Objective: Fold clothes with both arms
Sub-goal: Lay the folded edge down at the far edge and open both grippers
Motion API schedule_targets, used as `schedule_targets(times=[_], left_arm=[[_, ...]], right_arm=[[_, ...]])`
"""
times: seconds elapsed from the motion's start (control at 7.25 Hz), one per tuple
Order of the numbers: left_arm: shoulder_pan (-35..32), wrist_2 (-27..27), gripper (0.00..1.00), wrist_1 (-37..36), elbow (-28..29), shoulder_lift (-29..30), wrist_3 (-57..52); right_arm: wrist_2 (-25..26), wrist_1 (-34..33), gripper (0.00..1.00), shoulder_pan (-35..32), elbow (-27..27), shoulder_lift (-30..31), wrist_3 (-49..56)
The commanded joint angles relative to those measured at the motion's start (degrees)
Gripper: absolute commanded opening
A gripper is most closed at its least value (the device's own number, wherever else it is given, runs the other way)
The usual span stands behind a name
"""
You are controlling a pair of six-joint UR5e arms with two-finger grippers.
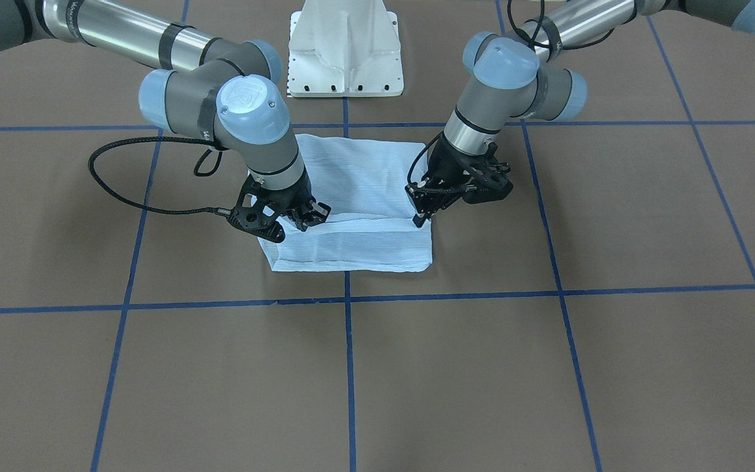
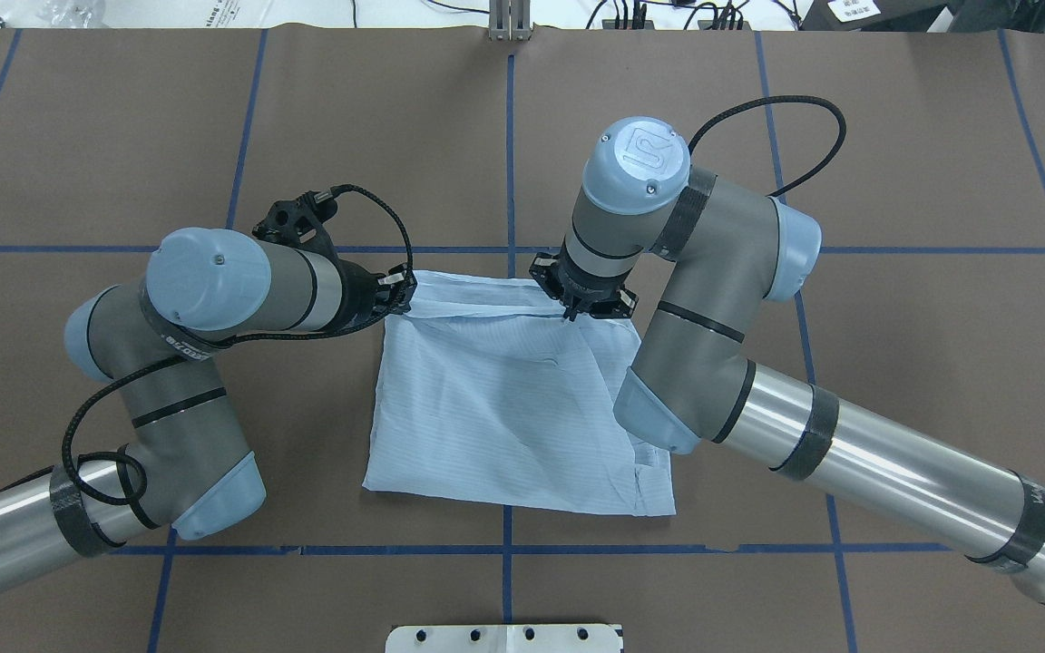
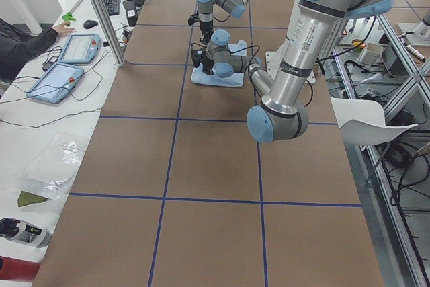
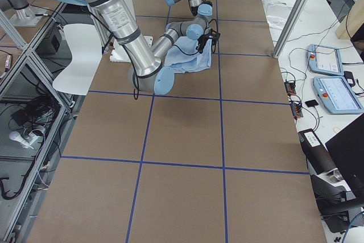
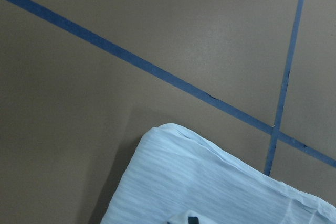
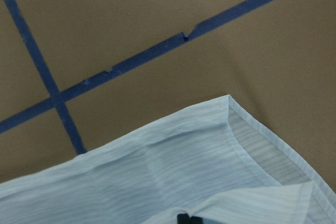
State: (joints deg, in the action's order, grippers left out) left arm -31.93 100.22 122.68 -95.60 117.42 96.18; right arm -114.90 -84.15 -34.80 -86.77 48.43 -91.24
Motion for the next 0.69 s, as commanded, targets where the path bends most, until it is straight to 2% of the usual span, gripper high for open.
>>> schedule_targets(times=[0.0,0.14,0.28,0.41,0.55], left_arm=[[-0.1,0.1,0.0,0.0,0.2,0.1,-0.2],[-0.1,0.0,0.0,0.1,0.2,0.1,-0.1],[-0.7,0.0,0.55,0.2,0.2,0.1,0.0],[-1.7,0.0,0.98,0.1,0.2,0.1,-0.1],[-3.0,0.1,0.99,-0.1,0.2,0.1,-0.1]], right_arm=[[-0.1,1.4,0.0,-0.6,1.1,-0.2,0.1],[0.0,1.4,0.0,-0.7,1.1,-0.4,0.0],[0.6,1.4,0.98,-0.7,1.2,-0.6,0.1],[0.6,1.5,1.0,-1.1,1.4,-0.5,0.2],[0.5,1.5,1.0,-1.7,1.9,-0.6,0.8]])
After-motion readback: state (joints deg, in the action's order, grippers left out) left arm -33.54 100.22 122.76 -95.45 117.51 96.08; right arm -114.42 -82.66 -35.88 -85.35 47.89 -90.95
